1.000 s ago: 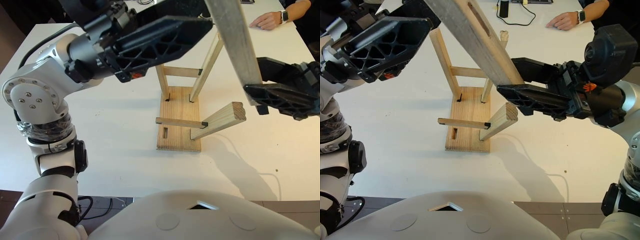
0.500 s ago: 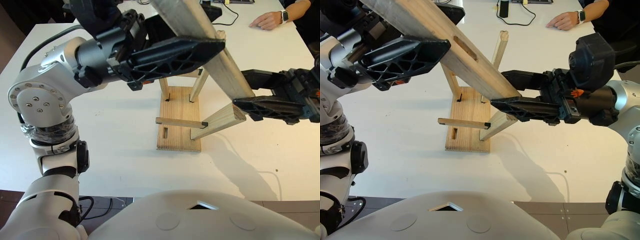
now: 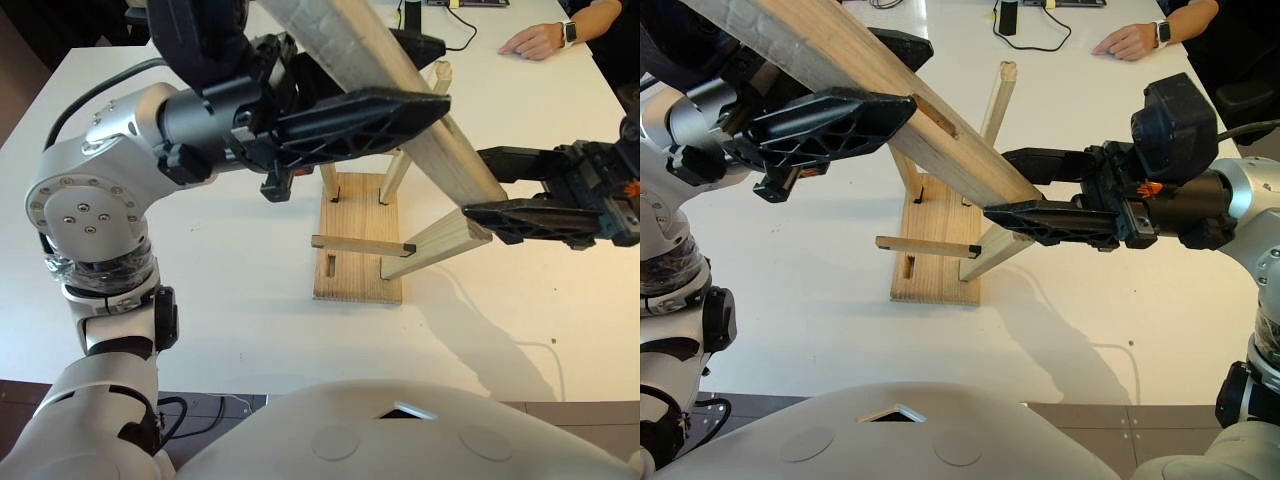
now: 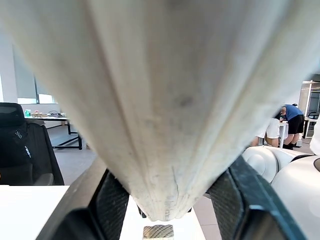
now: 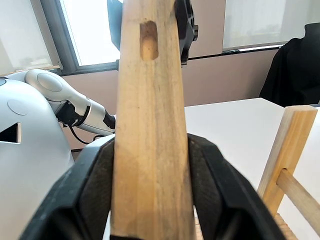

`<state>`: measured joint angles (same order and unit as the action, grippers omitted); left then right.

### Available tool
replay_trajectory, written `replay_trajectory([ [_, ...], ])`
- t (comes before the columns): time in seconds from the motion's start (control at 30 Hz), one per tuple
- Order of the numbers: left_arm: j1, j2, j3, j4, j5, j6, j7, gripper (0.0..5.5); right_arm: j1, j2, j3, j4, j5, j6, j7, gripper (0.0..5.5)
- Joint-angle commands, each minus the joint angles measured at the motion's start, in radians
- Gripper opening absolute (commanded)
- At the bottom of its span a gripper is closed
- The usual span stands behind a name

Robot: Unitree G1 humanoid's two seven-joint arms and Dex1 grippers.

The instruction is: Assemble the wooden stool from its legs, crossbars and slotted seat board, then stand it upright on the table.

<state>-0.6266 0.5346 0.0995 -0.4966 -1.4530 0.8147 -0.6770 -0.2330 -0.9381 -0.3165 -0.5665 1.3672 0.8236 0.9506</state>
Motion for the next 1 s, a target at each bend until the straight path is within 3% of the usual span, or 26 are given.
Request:
replay_trajectory([
  [0.03,-0.018,-0.015,-0.009,0.001,-0.001,-0.005,0.007,2.09,-0.036,0.016,0.018,0.003,-0.101,-0.047,-0.03,2.02],
  [0.07,-0.022,-0.019,-0.008,0.005,-0.002,-0.009,0.013,2.08,-0.033,0.019,0.018,0.004,-0.103,-0.047,-0.027,2.39],
  [0.27,-0.042,-0.043,0.008,0.033,-0.015,-0.023,0.042,2.06,-0.014,0.031,0.004,0.017,-0.11,-0.047,-0.025,3.12],
  [0.73,-0.099,0.078,0.082,0.213,0.2,-0.047,-0.018,2.04,0.083,0.068,-0.092,0.095,-0.167,-0.083,-0.046,3.12],
  [1.0,0.098,0.331,0.107,0.339,0.458,-0.131,-0.404,2.04,0.236,0.093,-0.202,0.019,-0.169,-0.106,-0.039,3.12],
])
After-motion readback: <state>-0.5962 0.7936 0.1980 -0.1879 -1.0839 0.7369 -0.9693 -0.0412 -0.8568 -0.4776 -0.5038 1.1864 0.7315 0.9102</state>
